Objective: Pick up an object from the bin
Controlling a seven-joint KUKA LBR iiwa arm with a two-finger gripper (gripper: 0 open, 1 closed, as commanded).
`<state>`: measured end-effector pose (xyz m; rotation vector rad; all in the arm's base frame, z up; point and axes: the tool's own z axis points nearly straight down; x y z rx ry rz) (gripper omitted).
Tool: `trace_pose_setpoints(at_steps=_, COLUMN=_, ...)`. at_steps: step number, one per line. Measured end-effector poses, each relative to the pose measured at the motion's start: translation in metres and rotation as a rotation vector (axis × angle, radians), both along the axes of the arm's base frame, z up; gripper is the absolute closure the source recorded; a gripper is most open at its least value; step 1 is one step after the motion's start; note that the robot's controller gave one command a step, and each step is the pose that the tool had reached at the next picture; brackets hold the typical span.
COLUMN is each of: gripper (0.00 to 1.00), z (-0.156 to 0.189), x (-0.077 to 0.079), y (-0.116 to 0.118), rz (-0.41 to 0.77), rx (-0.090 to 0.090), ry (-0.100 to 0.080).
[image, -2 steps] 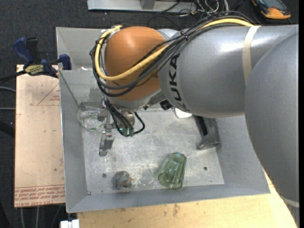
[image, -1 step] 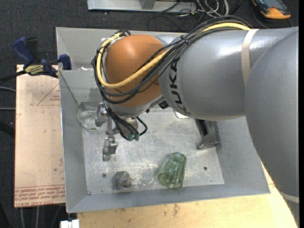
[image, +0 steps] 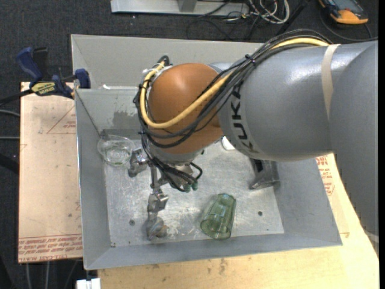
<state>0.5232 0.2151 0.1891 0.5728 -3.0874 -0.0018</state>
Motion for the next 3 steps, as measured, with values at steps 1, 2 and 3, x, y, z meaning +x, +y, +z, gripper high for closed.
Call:
trace_pose_setpoints(at_steps=1, gripper=0.0, z=0.007, x=-0.01, y=-0.022, rz=-0.084, rx=0.0, ry=0.0)
trace_pose_setpoints(at_steps=2, gripper=0.0, z=0.006, x=-0.016, y=-0.024, rz=0.124, rx=-0.001, ry=-0.002)
trace_pose_setpoints(at_steps=3, gripper=0.0, z=-0.046, x=-0.025, y=-0.032, rz=0.291, rx=0.002, ry=-0.008)
